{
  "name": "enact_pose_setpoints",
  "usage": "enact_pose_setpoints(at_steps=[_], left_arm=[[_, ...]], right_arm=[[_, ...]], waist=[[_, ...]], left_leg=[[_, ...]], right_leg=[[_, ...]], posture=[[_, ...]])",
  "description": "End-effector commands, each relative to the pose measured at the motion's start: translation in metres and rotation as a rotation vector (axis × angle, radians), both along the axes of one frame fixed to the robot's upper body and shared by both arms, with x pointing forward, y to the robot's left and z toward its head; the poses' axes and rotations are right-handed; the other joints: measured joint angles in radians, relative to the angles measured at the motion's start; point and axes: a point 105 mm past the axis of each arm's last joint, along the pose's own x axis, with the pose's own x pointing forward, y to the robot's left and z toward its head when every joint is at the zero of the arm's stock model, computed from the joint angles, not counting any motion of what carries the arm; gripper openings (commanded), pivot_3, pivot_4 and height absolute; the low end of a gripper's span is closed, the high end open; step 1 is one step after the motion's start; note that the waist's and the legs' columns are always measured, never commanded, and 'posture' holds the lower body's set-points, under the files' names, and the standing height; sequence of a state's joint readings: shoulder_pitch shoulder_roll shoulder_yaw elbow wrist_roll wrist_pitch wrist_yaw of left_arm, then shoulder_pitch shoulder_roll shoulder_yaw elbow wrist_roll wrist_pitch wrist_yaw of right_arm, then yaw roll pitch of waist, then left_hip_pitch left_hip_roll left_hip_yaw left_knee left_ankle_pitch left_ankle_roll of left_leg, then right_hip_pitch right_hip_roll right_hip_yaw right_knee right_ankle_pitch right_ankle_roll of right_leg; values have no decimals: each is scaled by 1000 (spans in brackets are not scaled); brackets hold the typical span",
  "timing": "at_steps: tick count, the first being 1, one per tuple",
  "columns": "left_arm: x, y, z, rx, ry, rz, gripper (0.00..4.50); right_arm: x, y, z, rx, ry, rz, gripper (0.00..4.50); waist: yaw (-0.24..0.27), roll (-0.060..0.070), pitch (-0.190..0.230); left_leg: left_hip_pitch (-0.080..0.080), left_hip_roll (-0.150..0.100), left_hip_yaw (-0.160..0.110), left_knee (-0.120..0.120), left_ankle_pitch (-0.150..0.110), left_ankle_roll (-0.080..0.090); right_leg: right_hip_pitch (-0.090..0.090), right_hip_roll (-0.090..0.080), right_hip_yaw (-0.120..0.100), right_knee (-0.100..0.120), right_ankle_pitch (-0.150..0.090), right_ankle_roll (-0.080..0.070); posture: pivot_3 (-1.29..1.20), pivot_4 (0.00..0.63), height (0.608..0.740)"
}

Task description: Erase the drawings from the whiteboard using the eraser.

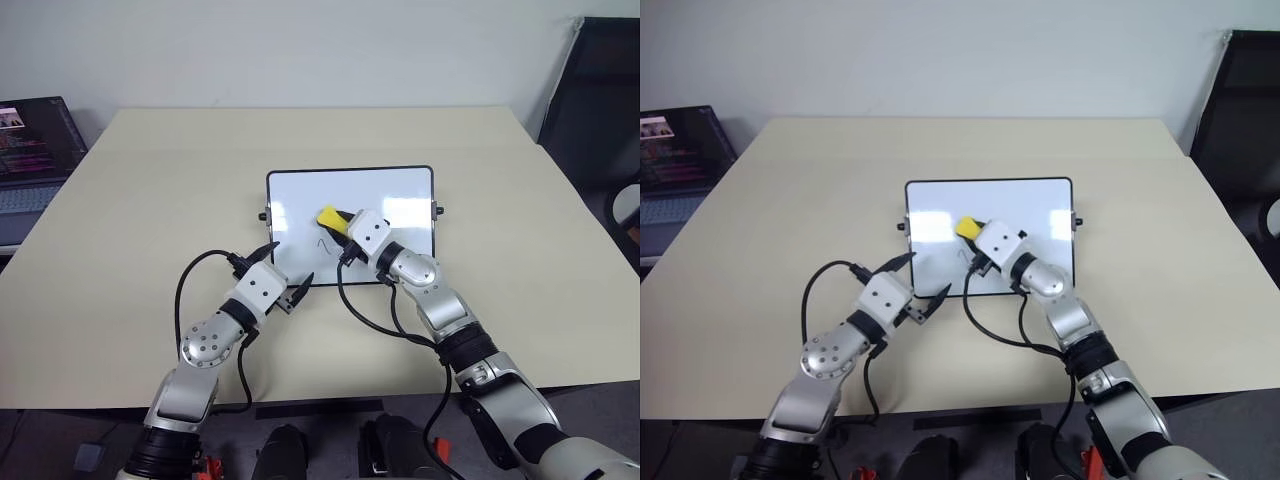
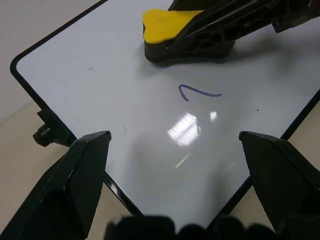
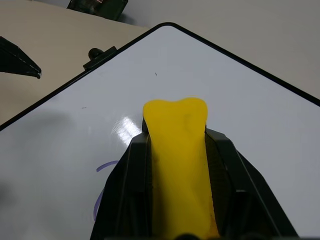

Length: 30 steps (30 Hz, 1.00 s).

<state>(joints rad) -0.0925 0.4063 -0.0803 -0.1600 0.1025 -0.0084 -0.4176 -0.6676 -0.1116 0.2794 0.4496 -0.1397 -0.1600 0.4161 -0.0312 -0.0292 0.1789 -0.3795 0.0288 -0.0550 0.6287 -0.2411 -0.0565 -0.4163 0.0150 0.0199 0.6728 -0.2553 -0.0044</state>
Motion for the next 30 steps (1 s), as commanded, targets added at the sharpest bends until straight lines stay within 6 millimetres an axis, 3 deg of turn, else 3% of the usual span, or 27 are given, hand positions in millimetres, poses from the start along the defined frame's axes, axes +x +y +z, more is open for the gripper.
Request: enact_pose_setpoints(at_steps=[1,8,12,18,30], left_arm=[[0,1,10,0,-45,-6,4500],[2,5,13,4,-57,7,4500],[3,7,14,6,-62,14,4500],[2,5,13,1,-61,16,4500],[7,4,14,4,-62,11,4500]], right_arm=[[-5,14,7,-14,-50,60,1097],[-14,28,-16,-133,-58,136,1097],[-5,17,-38,-262,-5,72,1097],[2,-2,-40,-290,10,-7,1097],[-6,-44,-53,-332,66,-81,1097]], waist=[[0,0,0],[-1,0,0],[-1,0,0],[2,0,0],[7,-1,0]], left_leg=[[0,0,0,0,0,0],[1,0,0,0,0,0],[2,0,1,1,0,0],[14,0,0,0,0,0],[14,-1,0,1,0,0]], right_leg=[[0,0,0,0,0,0],[0,0,0,1,0,0],[0,0,1,3,0,0],[11,0,1,3,-1,-1],[12,0,0,3,-1,-1]], posture=[[0,150,740],[0,150,740],[0,150,740],[0,150,740],[0,150,740]])
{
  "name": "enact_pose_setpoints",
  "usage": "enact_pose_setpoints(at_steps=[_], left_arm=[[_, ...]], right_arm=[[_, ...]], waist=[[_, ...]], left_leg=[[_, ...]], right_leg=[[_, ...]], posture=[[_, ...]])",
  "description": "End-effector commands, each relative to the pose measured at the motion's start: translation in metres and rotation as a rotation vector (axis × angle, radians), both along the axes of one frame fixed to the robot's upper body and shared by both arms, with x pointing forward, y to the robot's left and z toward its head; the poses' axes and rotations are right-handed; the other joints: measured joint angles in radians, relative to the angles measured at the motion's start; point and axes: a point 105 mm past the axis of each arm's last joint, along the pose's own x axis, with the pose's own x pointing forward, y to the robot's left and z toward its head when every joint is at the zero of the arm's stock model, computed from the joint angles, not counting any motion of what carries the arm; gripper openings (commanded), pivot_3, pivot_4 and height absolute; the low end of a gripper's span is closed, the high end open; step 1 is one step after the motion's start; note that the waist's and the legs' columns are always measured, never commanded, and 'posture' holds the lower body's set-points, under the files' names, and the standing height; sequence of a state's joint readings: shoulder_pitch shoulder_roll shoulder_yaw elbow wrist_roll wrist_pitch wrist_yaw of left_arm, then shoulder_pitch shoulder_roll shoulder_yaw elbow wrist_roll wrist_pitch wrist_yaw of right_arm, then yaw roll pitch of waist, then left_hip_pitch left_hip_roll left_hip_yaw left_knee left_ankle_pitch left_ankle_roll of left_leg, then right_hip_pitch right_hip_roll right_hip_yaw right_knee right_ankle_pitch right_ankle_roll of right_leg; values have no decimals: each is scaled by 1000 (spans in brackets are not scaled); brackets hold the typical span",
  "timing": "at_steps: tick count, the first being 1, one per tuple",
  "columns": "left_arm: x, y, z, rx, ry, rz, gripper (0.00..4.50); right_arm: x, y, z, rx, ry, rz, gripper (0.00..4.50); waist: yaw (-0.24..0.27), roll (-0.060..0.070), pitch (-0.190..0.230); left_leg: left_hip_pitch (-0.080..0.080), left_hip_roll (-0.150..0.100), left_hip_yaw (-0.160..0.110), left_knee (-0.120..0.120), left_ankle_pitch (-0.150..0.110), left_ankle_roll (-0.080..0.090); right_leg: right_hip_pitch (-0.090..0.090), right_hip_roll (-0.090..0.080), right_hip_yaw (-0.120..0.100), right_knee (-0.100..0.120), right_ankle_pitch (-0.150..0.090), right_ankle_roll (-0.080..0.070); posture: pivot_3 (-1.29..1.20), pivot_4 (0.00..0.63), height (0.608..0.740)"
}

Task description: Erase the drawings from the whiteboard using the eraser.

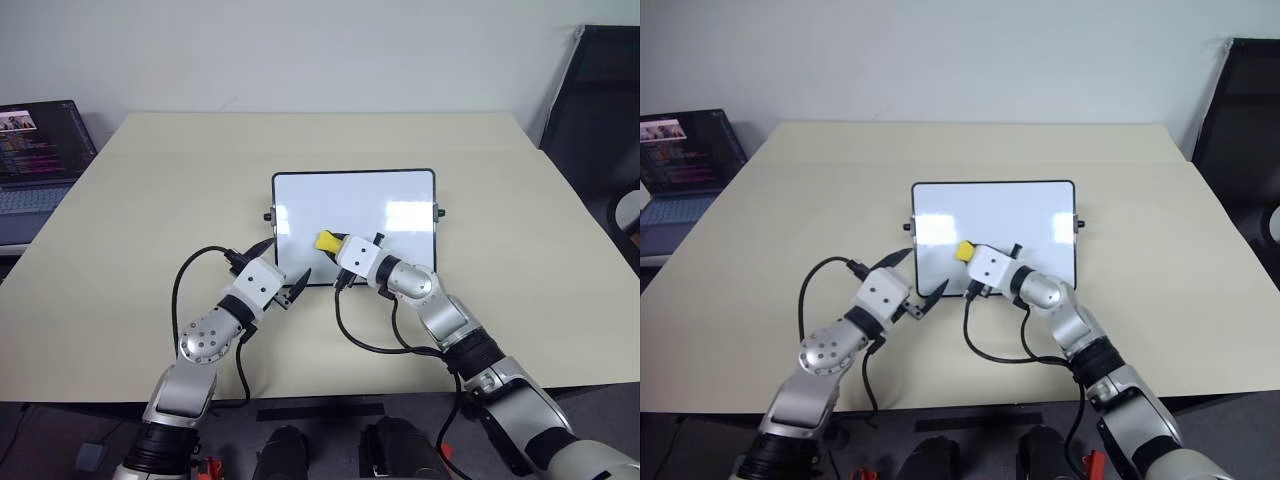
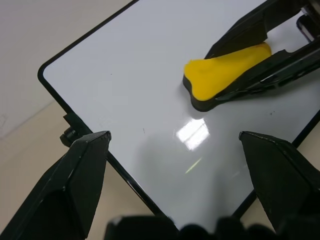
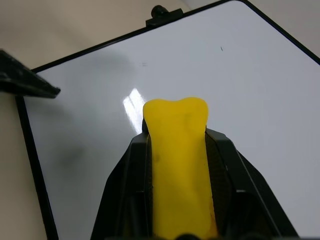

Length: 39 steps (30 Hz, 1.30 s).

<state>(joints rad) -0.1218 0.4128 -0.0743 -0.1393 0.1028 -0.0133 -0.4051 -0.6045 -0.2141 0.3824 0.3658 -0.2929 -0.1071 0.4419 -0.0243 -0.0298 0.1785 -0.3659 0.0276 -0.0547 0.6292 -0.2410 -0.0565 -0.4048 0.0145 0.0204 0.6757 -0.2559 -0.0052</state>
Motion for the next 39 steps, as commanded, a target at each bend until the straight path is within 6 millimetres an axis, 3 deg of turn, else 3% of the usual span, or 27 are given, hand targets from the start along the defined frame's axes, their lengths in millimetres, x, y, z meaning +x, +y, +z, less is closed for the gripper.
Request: enact_pose_setpoints(at_steps=[1,12,17,22,28,32,39], left_arm=[[1,2,9,0,-41,-2,4500],[3,4,8,-4,-49,15,4500],[2,3,8,-8,-50,13,4500],[1,-10,12,-38,-57,-47,4500],[2,-30,26,-143,-48,-186,4500],[-4,-62,40,-275,31,-436,4500],[-13,-96,27,-283,198,-735,4500]], right_arm=[[3,-38,-23,-60,83,-105,1097],[-12,-63,-33,-138,97,-93,1097],[-12,-66,-10,-42,76,-95,1097],[-22,-76,34,109,37,-89,1097],[-30,-124,59,203,44,-313,1097],[-36,-159,71,220,44,-476,1097],[-45,-238,66,352,139,-848,1097]], waist=[[0,0,0],[-1,0,0],[1,-1,0],[0,0,1],[-1,0,1],[0,0,1],[-4,0,1]], left_leg=[[0,0,0,0,0,0],[0,0,0,0,0,0],[-1,0,0,-1,0,0],[-7,0,-2,-1,0,0],[-16,0,-3,-1,-1,-1],[-16,0,-2,-1,-1,-1],[-15,-1,-1,-1,-1,-1]], right_leg=[[0,0,0,0,0,0],[0,0,0,-1,0,0],[0,0,-1,-3,0,0],[-2,0,-3,-9,1,2],[-7,0,-3,-14,2,3],[-7,0,-3,-14,2,4],[-7,1,-3,-14,2,4]], posture=[[0,150,740],[0,150,740],[0,150,740],[0,150,740],[0,150,740],[0,150,740],[0,150,740]])
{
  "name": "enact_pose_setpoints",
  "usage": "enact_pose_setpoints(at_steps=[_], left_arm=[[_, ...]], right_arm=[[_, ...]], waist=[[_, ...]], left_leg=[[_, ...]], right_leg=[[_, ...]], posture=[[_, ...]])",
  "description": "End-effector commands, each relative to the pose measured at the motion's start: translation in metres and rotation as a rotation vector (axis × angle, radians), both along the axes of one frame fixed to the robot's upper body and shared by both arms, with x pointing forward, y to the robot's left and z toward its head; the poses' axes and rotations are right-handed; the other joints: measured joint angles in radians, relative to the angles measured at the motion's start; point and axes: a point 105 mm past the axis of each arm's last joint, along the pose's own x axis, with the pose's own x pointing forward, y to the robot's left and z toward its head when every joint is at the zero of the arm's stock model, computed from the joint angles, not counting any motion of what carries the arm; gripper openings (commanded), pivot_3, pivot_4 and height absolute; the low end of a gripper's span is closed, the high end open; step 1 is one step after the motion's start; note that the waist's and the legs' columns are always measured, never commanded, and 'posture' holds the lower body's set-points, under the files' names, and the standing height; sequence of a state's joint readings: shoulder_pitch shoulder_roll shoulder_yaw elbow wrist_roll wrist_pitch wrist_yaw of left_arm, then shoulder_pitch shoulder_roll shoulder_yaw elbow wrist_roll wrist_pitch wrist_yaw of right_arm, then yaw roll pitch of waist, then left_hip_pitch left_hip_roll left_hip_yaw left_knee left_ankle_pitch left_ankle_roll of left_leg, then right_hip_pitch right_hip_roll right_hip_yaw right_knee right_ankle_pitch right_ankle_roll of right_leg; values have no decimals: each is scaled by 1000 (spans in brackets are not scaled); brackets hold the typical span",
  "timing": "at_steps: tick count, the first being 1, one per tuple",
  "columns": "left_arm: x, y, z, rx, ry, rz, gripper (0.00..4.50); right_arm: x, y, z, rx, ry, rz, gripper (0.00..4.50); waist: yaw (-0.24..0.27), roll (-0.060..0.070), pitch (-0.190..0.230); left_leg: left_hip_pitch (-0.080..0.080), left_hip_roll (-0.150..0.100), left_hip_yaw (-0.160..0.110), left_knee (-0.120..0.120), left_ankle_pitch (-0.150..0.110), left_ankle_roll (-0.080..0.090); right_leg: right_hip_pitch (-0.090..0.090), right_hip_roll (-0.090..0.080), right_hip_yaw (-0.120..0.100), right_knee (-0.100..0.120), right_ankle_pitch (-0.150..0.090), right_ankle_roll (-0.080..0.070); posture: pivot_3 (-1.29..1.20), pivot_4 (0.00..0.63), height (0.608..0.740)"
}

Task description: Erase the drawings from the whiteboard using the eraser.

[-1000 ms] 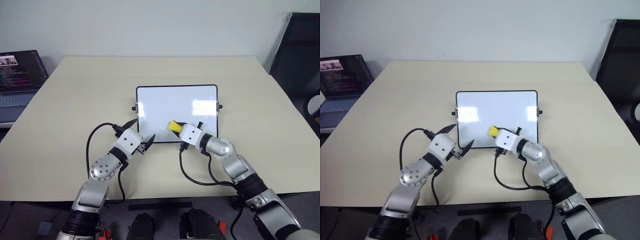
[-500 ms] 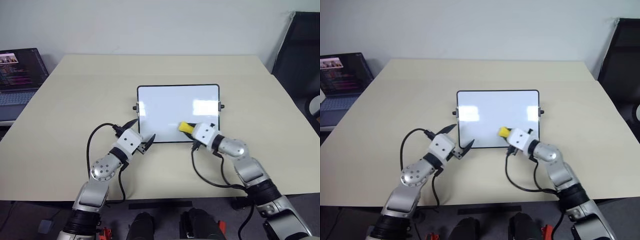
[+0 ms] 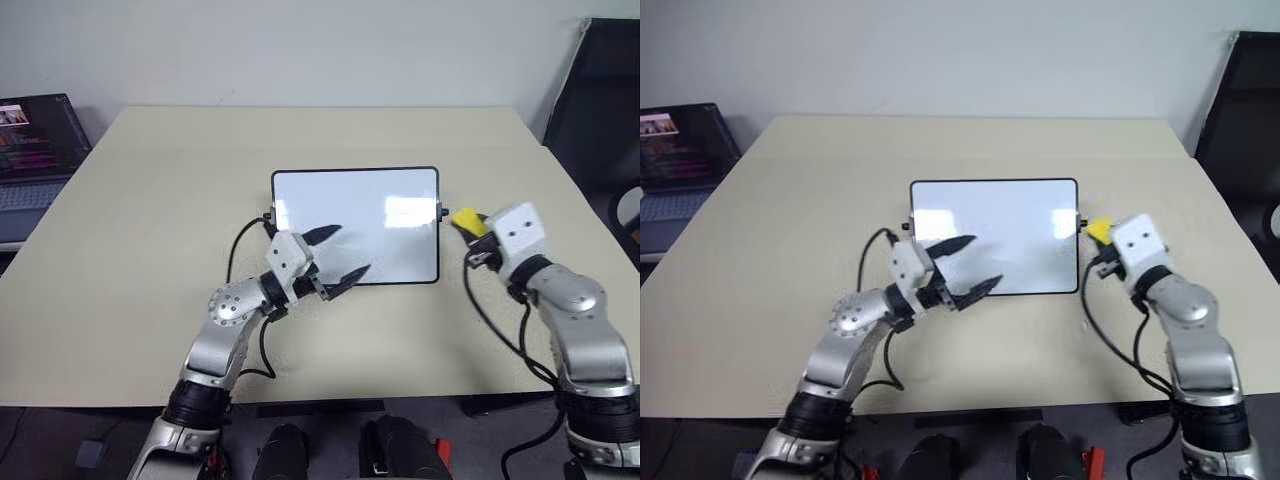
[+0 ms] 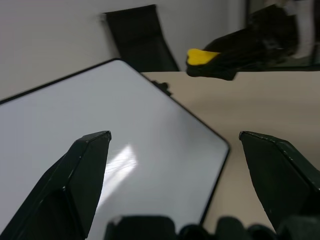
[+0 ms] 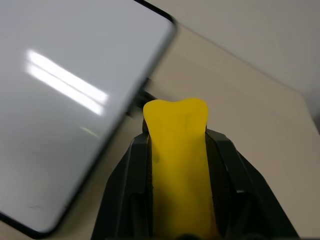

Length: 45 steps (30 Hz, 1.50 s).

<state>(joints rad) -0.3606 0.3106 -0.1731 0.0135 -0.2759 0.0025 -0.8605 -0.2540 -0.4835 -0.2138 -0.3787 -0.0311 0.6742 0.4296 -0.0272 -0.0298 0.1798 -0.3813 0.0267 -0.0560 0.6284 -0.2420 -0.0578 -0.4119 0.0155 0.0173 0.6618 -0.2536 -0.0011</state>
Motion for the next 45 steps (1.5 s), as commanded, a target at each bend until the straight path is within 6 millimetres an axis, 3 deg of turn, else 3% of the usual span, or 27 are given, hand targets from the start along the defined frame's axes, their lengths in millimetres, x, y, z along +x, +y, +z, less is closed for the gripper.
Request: enact_pose_setpoints(at_steps=[1,4,7,17,24,35,45], left_arm=[[-8,-15,0,-4,41,-151,4500],[-10,-26,-13,72,84,-283,4500],[-8,-32,-9,52,96,-334,4500],[-8,-35,-20,123,82,-390,4500],[-10,-33,-21,133,76,-381,4500],[-10,-31,-21,130,82,-361,4500],[-10,-31,-20,127,86,-353,4500]], right_arm=[[-8,-32,4,80,14,-149,1097],[-14,-53,-14,175,101,-252,1097],[-17,-59,-20,208,122,-275,1097],[-15,-48,-45,297,199,-248,1097],[-7,-33,-51,341,211,-200,1097],[-2,-33,-55,370,220,-197,1097],[-3,-31,-57,367,224,-193,4457]], waist=[[-4,0,0],[-4,0,0],[-5,0,0],[-5,1,0],[-5,1,0],[-5,1,0],[-5,1,0]], left_leg=[[0,0,0,0,0,0],[0,0,1,0,0,0],[0,0,1,0,0,0],[0,0,2,0,0,1],[0,0,2,0,0,1],[0,0,2,0,0,1],[0,0,2,0,0,1]], right_leg=[[0,0,0,0,0,0],[0,1,0,1,0,0],[0,1,0,1,0,0],[0,1,1,1,0,0],[0,1,1,1,0,0],[0,1,1,1,0,0],[0,1,1,1,0,0]], posture=[[0,150,740],[0,150,740],[0,150,740],[0,150,740],[0,150,740],[0,150,740],[0,150,740]])
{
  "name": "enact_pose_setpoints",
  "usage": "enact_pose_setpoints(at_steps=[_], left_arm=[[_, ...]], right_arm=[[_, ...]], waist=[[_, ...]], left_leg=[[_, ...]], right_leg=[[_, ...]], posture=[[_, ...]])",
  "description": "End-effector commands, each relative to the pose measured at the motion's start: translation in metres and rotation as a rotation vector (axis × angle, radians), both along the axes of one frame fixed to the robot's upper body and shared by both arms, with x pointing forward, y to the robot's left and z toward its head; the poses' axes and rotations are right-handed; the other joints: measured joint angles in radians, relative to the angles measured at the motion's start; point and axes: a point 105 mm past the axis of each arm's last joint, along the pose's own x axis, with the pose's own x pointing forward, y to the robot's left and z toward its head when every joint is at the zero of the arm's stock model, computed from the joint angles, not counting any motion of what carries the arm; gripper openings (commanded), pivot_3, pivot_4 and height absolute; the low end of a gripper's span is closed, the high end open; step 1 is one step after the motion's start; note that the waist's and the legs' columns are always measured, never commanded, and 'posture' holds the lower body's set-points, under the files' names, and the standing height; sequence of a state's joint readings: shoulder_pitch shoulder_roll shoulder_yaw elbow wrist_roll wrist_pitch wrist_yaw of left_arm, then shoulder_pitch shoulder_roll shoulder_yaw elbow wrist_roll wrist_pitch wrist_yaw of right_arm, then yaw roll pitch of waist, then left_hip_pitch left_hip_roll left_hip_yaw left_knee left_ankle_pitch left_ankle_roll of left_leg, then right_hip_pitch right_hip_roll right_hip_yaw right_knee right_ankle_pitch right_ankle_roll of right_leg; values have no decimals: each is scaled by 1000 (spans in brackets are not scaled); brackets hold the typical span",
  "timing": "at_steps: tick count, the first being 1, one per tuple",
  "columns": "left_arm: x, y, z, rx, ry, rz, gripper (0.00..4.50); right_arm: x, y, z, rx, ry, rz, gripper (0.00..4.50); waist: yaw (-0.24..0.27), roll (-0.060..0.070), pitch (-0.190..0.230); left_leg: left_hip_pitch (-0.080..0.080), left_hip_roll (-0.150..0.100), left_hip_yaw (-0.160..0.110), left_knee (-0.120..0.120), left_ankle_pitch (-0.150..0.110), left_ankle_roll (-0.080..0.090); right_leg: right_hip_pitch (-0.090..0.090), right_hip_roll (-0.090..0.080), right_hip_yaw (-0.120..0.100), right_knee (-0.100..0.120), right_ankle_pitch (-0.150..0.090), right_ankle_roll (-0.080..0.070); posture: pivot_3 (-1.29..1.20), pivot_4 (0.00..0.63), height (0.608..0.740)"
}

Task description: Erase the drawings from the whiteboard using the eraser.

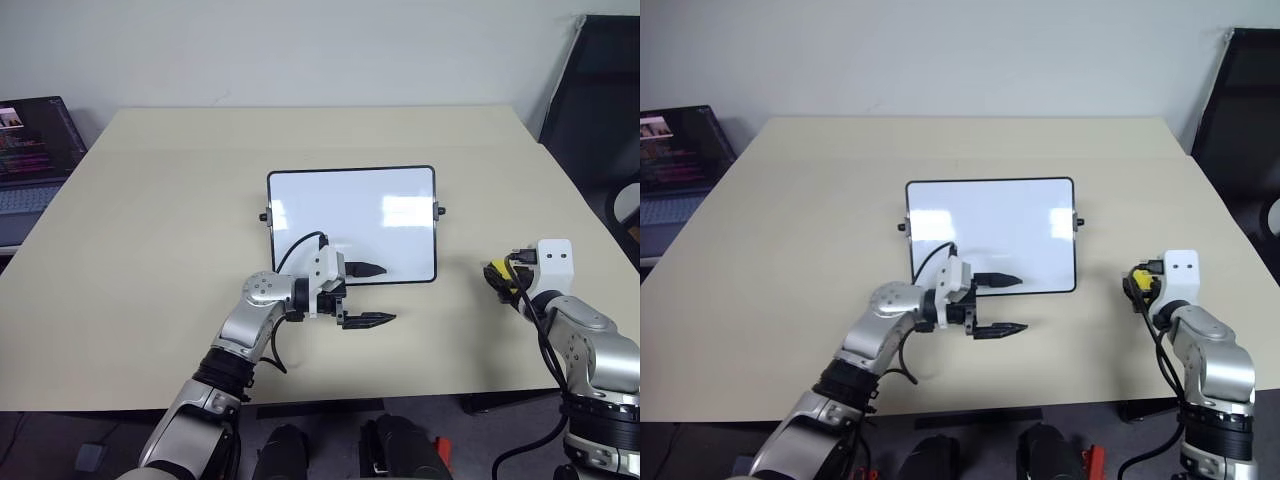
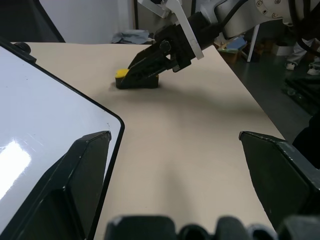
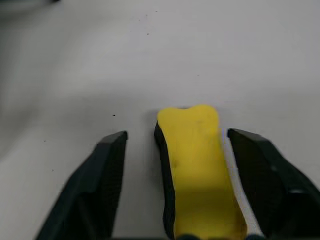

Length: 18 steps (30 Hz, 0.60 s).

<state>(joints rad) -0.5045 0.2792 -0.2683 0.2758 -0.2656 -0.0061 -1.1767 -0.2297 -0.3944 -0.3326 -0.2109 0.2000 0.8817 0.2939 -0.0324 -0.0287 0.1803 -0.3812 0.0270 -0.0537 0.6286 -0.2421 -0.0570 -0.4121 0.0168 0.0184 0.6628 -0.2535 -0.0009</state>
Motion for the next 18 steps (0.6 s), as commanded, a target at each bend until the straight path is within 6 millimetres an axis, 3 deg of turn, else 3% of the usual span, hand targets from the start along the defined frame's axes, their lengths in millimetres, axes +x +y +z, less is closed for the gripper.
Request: enact_pose_setpoints(at_steps=[1,7,11,14,18], left_arm=[[-2,-2,12,-22,-45,-11,4500],[4,3,13,-19,-64,48,4500],[23,26,7,-15,-89,283,4500],[25,44,2,-69,-60,454,4500],[20,69,-9,-91,-34,690,4500]], right_arm=[[2,-3,14,-18,-55,-1,4457],[0,-6,24,-80,-95,-23,4457],[-14,-6,35,-145,-181,-24,4457],[-30,-4,37,-210,-247,-25,4457],[-56,-13,21,-224,-262,-133,4457]], waist=[[0,0,0],[0,0,0],[1,0,0],[0,1,0],[3,0,0]], left_leg=[[0,0,0,0,0,0],[0,0,0,0,0,0],[0,0,0,0,0,0],[0,1,-1,-1,0,0],[0,1,-1,0,0,0]], right_leg=[[0,0,0,0,0,0],[0,0,0,0,0,0],[0,0,1,0,0,0],[0,0,2,0,0,0],[0,-1,2,0,0,0]], posture=[[0,150,740],[0,150,740],[0,150,740],[0,150,740],[0,150,740]])
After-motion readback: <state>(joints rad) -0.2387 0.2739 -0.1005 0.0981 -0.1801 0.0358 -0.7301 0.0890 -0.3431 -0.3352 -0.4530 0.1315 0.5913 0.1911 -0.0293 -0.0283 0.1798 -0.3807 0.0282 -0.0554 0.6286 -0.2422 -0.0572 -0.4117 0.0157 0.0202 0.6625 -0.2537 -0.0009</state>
